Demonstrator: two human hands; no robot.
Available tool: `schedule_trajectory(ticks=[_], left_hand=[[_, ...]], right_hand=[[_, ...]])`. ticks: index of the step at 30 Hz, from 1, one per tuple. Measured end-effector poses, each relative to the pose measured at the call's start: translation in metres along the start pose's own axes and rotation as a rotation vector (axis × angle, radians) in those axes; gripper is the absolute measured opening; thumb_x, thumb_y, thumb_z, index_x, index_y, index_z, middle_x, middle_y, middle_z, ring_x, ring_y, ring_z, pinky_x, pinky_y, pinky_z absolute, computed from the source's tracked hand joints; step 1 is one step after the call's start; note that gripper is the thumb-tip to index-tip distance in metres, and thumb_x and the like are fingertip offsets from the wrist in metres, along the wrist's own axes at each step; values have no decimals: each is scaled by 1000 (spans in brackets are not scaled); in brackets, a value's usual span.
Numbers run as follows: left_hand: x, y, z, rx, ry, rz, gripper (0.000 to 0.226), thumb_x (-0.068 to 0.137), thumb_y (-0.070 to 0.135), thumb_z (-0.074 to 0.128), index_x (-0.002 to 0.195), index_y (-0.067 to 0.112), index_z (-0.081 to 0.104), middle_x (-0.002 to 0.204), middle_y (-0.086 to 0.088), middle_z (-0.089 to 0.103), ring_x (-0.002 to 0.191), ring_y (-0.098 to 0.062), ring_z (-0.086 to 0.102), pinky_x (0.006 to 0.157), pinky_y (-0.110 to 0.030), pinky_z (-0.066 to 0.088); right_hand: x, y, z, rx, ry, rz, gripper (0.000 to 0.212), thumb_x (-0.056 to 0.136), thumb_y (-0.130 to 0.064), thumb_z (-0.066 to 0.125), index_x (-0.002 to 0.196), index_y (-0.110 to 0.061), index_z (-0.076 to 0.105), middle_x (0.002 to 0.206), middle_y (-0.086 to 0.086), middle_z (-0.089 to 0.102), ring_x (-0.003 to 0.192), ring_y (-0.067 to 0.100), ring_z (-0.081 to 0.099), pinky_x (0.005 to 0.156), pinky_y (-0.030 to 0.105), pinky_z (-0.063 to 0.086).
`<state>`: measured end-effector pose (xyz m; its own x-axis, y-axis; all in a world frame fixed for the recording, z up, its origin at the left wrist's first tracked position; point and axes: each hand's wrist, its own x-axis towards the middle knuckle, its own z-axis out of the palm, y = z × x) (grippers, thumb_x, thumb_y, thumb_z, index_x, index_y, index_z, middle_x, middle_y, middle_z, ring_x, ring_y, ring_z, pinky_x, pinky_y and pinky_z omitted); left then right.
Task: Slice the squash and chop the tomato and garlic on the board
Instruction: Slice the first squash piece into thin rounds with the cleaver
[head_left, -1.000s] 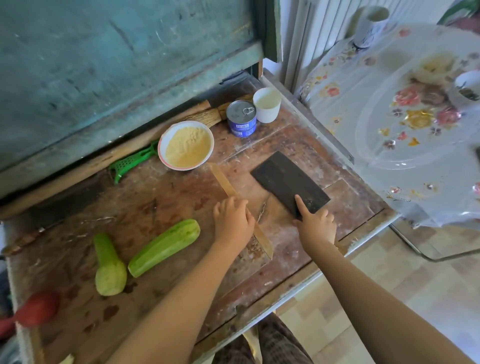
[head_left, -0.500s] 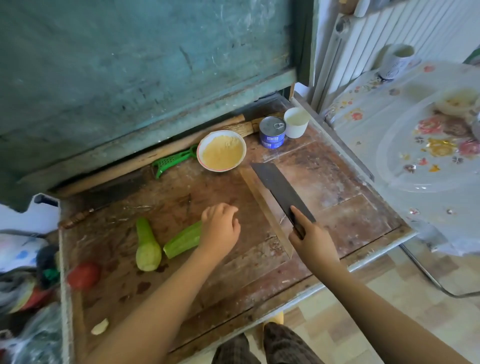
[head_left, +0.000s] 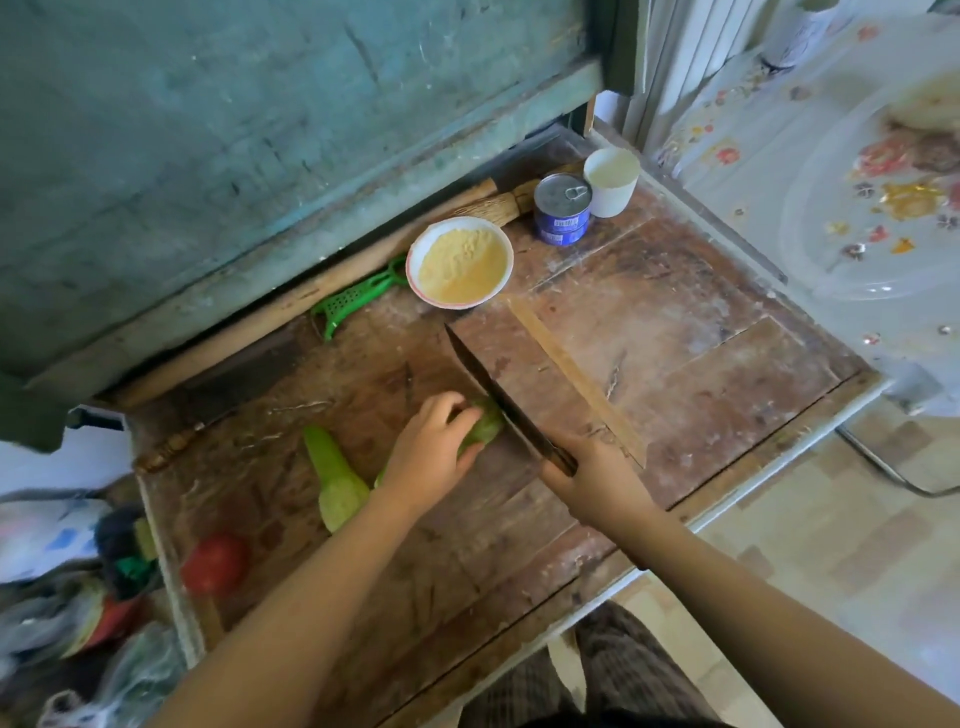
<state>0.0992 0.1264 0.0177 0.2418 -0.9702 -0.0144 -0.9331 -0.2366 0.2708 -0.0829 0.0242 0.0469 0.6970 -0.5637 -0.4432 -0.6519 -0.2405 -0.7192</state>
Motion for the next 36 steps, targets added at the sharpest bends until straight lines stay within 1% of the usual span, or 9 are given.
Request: schedule_trajectory(ticks=[2, 4, 7, 10, 16, 20, 25, 32, 36], left_hand=[[4, -4, 3, -20, -4, 33, 39, 72, 18, 80, 106, 5, 66, 113, -15, 61, 103, -33, 62, 77, -40, 55], [6, -9, 7, -21, -17, 72, 38, 76, 20, 77, 108, 5, 65, 116, -14, 60, 107, -33, 59, 84, -43, 55], [7, -14, 12, -35, -9, 113, 40, 76, 21, 77, 109, 1, 64, 114, -16, 58, 107, -33, 56, 85, -42, 53], [5, -15, 17, -74, 40, 115, 41, 76, 20, 78, 109, -1, 64, 112, -19, 57, 109, -28, 47, 85, -39, 52], [4, -20, 25, -119, 74, 137, 39, 79, 19, 75, 110, -1, 63, 108, -16, 55, 106, -25, 45, 89, -34, 48], [3, -21, 25, -183, 63, 116, 44, 81, 19, 72, 120, 4, 59, 110, -12, 55, 108, -23, 44, 90, -29, 44], [3, -23, 25, -172, 59, 115, 47, 84, 23, 67, 126, 6, 56, 112, -11, 54, 109, -21, 42, 91, -26, 41], [3, -21, 26, -172, 97, 158, 48, 85, 24, 64, 129, 10, 52, 115, -2, 43, 107, -21, 39, 90, -30, 42], [2, -22, 27, -185, 79, 152, 48, 88, 28, 57, 132, 11, 50, 116, -3, 46, 107, -21, 39, 90, -33, 44]], right_hand=[[1, -2, 2, 24, -2, 27, 42, 94, -21, 48, 135, -29, 49, 69, 0, 65, 54, 19, 63, 58, 38, 57], [4, -4, 3, 16, -19, 53, 42, 94, -20, 46, 136, -28, 48, 72, 1, 66, 57, 18, 67, 58, 37, 58], [14, -11, 3, -58, -52, 94, 44, 94, -20, 43, 137, -30, 45, 80, 2, 67, 65, 21, 67, 60, 37, 58], [20, -19, 10, -161, -3, 143, 41, 94, -21, 42, 135, -29, 46, 83, -1, 57, 72, 22, 56, 55, 28, 43], [20, -19, 23, -82, 94, 190, 24, 98, -21, 40, 114, -16, 57, 63, -3, 51, 53, 17, 48, 43, 25, 30], [8, -22, 27, -66, 141, 150, 24, 98, -19, 40, 117, -16, 55, 56, -6, 46, 45, 10, 40, 42, 25, 26], [4, -24, 23, -47, 139, 143, 29, 97, -17, 40, 123, -18, 54, 56, -5, 48, 43, 12, 41, 42, 23, 27], [2, -30, 17, -73, 132, 138, 26, 98, -17, 40, 118, -16, 56, 56, -5, 47, 45, 10, 41, 43, 25, 30], [1, -33, 14, -77, 123, 144, 26, 97, -17, 40, 118, -16, 56, 57, -4, 49, 47, 12, 43, 43, 25, 31]])
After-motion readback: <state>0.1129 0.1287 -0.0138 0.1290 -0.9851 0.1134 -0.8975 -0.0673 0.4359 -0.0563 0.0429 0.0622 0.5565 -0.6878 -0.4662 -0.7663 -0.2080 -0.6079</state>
